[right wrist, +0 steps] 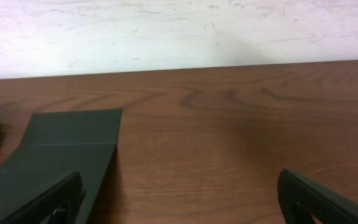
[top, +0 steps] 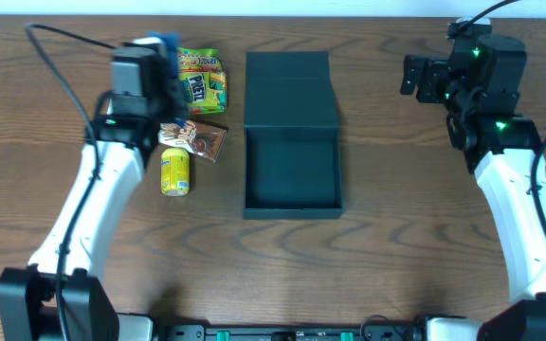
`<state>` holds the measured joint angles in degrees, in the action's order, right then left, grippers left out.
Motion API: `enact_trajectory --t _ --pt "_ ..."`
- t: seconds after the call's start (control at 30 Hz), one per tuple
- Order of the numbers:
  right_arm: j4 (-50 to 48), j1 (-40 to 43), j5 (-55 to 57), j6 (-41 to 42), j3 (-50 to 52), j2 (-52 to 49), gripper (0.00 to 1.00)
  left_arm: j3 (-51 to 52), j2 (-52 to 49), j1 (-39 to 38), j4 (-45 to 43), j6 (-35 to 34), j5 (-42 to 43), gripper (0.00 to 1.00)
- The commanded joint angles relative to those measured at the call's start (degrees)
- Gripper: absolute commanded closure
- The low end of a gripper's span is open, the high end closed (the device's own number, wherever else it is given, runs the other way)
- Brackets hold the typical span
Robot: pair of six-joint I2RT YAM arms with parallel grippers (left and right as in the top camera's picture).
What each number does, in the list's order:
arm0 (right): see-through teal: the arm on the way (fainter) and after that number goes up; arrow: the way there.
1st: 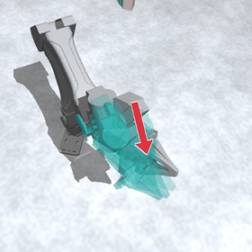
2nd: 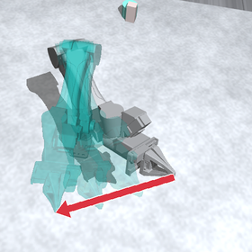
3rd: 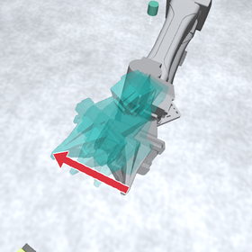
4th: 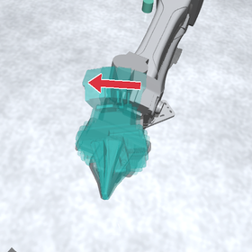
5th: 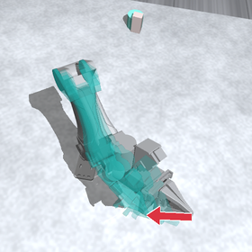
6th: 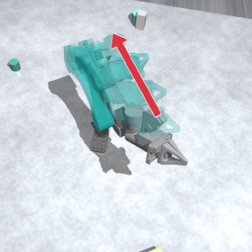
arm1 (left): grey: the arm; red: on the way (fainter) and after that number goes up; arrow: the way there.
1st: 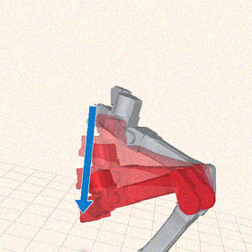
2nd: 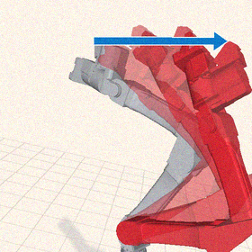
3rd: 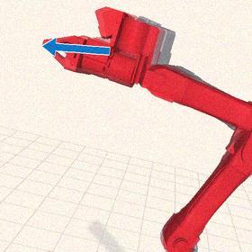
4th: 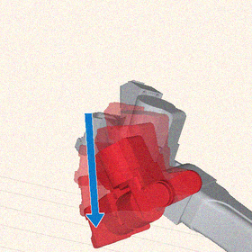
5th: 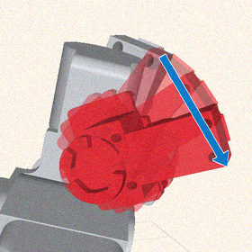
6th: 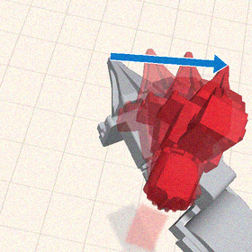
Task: Pack container
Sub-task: 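Carry the blue biscuit pack into the box and release it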
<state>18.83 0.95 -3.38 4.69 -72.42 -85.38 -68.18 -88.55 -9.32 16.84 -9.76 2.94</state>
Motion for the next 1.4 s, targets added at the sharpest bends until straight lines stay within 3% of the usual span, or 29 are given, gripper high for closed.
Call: enact_trajectory --t 0.0,0.13,0.3,0.37,0.57,0.73,0.93,1.03,1.07,1.13,1.2,1.27,1.37 --pt "0.31 0.37 -1.60 -2.12 -0.31 -0.04 0.01 -1.09 0.57 -5.79 1.49 -5.20 -0.17 0.94" --pt "0.63 0.37 -1.60 -3.78 -0.33 -0.04 0.01 -1.09 0.50 -14.38 2.62 -11.63 -2.14 0.94" --pt "0.61 0.37 -1.62 -4.81 -0.31 -0.04 0.01 -1.07 0.48 -22.84 9.66 -26.53 -8.66 0.94" --pt "0.68 0.37 -1.62 -4.79 -0.33 -0.04 0.01 -1.07 0.09 -25.57 11.06 -29.31 -10.40 0.94" --pt "0.79 0.37 -1.64 -4.74 -0.33 -0.02 0.01 -1.05 -4.39 -31.26 12.04 -29.81 -11.69 0.94" --pt "2.91 0.31 -4.46 -4.31 -0.31 -0.02 0.01 -1.05 -8.00 -31.87 16.35 -34.10 -12.72 0.94" --pt "7.52 0.26 -5.25 -4.33 -0.33 -0.02 0.01 -1.03 -8.22 -31.98 18.97 -33.92 -15.39 0.94" --pt "9.75 0.24 -5.25 -4.33 -0.33 -0.02 0.01 -0.98 -8.48 -31.98 19.10 -30.25 -15.37 0.94" --pt "9.99 0.24 -5.27 -4.33 -0.33 -0.02 0.01 -0.98 -8.52 -31.98 19.12 -30.03 -15.21 0.90" --pt "10.36 0.24 -5.25 -4.33 -0.33 0.00 0.01 -0.98 -8.52 -31.98 19.12 -30.05 -14.93 0.63" --pt "10.34 0.24 -5.25 -4.33 -0.33 0.00 0.01 -1.01 -8.50 -31.98 18.80 -29.18 -14.95 0.65" --pt "10.29 0.24 -5.25 -4.33 -0.33 0.02 0.01 -1.01 -8.41 -31.98 18.34 -28.55 -14.95 0.38" --pt "10.29 0.24 -5.25 -4.33 -0.33 0.02 0.01 -1.01 -8.31 -31.95 17.99 -28.55 -14.97 0.27"
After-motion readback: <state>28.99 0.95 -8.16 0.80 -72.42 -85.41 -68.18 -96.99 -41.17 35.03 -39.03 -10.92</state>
